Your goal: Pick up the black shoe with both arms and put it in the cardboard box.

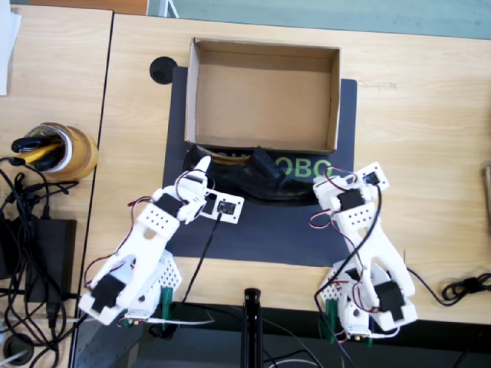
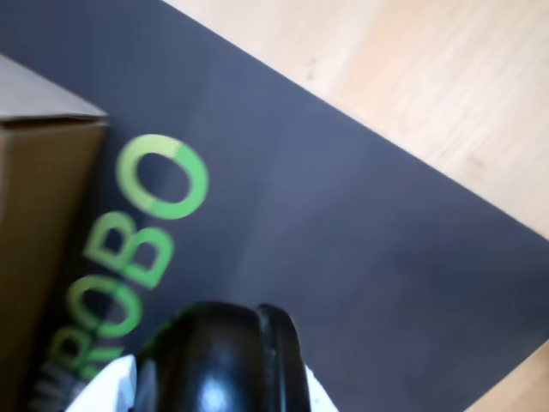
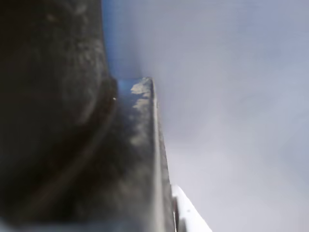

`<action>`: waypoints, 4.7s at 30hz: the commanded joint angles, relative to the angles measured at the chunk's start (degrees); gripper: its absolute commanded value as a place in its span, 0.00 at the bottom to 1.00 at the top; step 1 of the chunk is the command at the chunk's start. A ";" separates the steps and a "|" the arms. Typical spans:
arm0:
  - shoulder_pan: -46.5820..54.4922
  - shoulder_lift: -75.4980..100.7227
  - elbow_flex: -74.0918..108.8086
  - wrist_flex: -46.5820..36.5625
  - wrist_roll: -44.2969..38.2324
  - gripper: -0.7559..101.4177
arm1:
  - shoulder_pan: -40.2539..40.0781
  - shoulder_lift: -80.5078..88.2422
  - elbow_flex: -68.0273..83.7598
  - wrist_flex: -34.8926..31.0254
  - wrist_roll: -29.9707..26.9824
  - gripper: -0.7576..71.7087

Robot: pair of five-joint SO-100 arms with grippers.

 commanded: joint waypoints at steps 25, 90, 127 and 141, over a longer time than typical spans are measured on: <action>-16.26 1.23 -5.63 -40.69 12.83 0.01 | 7.91 5.63 -9.76 -25.22 4.83 0.01; -16.35 -43.68 -27.95 -39.20 2.90 0.65 | 11.60 -33.93 -22.32 -47.81 6.68 0.79; -16.26 0.26 -27.86 -7.12 4.83 0.01 | 10.90 0.00 -25.49 -19.78 7.65 0.01; -22.32 30.32 -13.45 2.90 6.06 0.01 | 21.09 33.13 -8.17 -17.49 8.79 0.01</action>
